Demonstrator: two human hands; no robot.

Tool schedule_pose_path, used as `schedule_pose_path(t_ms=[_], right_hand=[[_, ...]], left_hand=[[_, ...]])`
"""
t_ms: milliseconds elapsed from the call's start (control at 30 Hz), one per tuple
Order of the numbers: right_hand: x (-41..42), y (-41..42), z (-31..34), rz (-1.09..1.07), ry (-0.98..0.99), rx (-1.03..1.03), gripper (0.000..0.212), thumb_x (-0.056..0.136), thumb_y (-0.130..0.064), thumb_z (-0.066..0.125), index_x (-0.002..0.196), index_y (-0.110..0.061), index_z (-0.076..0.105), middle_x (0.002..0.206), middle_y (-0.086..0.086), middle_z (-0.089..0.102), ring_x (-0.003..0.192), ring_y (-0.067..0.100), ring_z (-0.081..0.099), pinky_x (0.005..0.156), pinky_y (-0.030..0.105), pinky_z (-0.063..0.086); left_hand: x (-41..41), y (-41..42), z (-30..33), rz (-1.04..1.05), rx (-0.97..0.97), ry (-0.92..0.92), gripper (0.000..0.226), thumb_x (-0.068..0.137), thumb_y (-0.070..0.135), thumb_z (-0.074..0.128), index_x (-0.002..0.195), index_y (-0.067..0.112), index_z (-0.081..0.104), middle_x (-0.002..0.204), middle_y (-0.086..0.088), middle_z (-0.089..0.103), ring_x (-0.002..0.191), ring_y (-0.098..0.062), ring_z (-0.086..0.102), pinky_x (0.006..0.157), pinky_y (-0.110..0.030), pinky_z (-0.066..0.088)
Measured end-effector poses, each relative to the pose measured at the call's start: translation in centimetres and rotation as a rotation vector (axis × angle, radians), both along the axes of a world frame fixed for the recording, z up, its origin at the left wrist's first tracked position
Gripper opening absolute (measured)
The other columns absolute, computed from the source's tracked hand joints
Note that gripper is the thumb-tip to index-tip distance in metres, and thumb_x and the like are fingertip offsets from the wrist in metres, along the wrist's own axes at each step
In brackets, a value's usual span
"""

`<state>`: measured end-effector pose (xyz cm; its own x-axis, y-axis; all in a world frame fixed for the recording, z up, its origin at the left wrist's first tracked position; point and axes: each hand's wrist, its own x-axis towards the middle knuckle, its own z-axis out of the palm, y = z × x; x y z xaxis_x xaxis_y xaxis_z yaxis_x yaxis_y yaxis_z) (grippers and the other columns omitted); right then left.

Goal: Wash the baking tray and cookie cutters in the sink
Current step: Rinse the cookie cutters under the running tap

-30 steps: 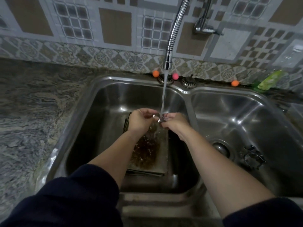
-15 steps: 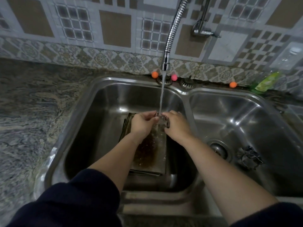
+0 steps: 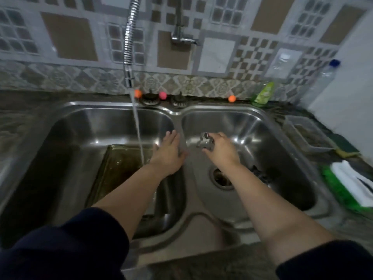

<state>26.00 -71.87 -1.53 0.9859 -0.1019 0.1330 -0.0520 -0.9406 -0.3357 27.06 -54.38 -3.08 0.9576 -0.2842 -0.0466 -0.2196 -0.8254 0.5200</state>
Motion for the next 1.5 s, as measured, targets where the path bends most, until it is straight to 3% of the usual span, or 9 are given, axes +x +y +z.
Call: schedule_pose_path(t_ms=[67,200,433,567,800,1100,1300,1500], right_hand=[[-0.7,-3.2,-0.6,-0.073,0.086,-0.019,0.053,0.084,-0.031,0.071,0.132,-0.018,0.053,0.131,0.004,0.054,0.119,0.024,0.052,0.098,0.036,0.045],[-1.9,-9.2,-2.3,-0.229,0.249,0.052,0.054,0.081,-0.034,0.073,0.130,-0.020,0.056,0.124,0.005,0.062,0.113,0.024,0.058,0.093,0.034,0.050],[-3.1,-18.2,-4.9,-0.398,0.466,0.027,0.025,0.086,-0.022,0.064,0.107,-0.010,0.067,0.107,0.010,0.067,0.100,0.027,0.062,0.080,0.029,0.049],[-2.8,-20.5,-6.4,-0.421,0.512,0.012,0.027,0.090,-0.013,0.057,0.115,-0.006,0.064,0.116,0.015,0.064,0.108,0.030,0.060,0.085,0.032,0.048],[-2.1,-20.6,-6.9,-0.354,0.448,0.044,0.035,0.088,-0.013,0.058,0.123,-0.016,0.059,0.124,0.011,0.061,0.112,0.029,0.058,0.089,0.034,0.050],[-1.9,-16.6,-4.5,-0.207,0.423,0.026,0.045,0.089,-0.012,0.059,0.133,-0.020,0.052,0.132,0.008,0.054,0.119,0.026,0.052,0.096,0.037,0.049],[-1.2,-7.8,-1.2,0.027,0.316,-0.023,0.046,0.092,-0.029,0.058,0.137,-0.027,0.049,0.140,0.005,0.050,0.127,0.026,0.047,0.102,0.033,0.040],[0.0,3.5,0.1,0.229,0.179,-0.032,0.042,0.090,-0.030,0.056,0.132,-0.023,0.054,0.137,0.006,0.050,0.129,0.027,0.043,0.107,0.034,0.037]], left_hand=[[-0.2,-1.2,-0.6,-0.030,0.158,0.082,0.073,0.098,0.051,0.031,0.153,0.013,0.000,0.160,0.000,-0.012,0.147,-0.015,-0.013,0.116,-0.051,-0.002],[-0.9,-3.2,-1.8,-0.010,0.307,0.119,0.087,0.093,0.065,0.024,0.151,0.011,-0.012,0.157,-0.004,-0.025,0.145,-0.018,-0.019,0.116,-0.054,-0.006],[-0.7,-4.2,-2.5,0.057,0.509,0.017,0.091,0.089,0.071,0.019,0.151,0.013,-0.014,0.157,-0.004,-0.024,0.146,-0.018,-0.017,0.116,-0.054,-0.009],[-0.8,-4.3,-2.5,0.073,0.531,-0.003,0.087,0.090,0.067,0.019,0.151,0.014,-0.013,0.158,-0.003,-0.021,0.146,-0.017,-0.017,0.116,-0.054,-0.008],[-0.8,-4.4,-2.6,0.080,0.556,-0.010,0.083,0.092,0.064,0.019,0.151,0.015,-0.013,0.158,0.000,-0.021,0.145,-0.014,-0.018,0.116,-0.054,-0.008],[-1.1,-4.7,-2.2,0.097,0.525,-0.001,0.079,0.095,0.061,0.020,0.152,0.015,-0.010,0.159,-0.001,-0.019,0.146,-0.015,-0.016,0.117,-0.052,-0.010],[-2.2,-4.3,-2.0,0.080,0.377,0.042,0.073,0.097,0.059,0.015,0.153,0.018,-0.007,0.159,0.001,-0.017,0.146,-0.014,-0.014,0.116,-0.050,-0.012],[-3.3,2.4,-2.1,-0.022,0.307,0.149,0.061,0.099,0.053,0.015,0.153,0.028,0.002,0.159,0.007,-0.016,0.146,-0.011,-0.014,0.117,-0.053,-0.006]])
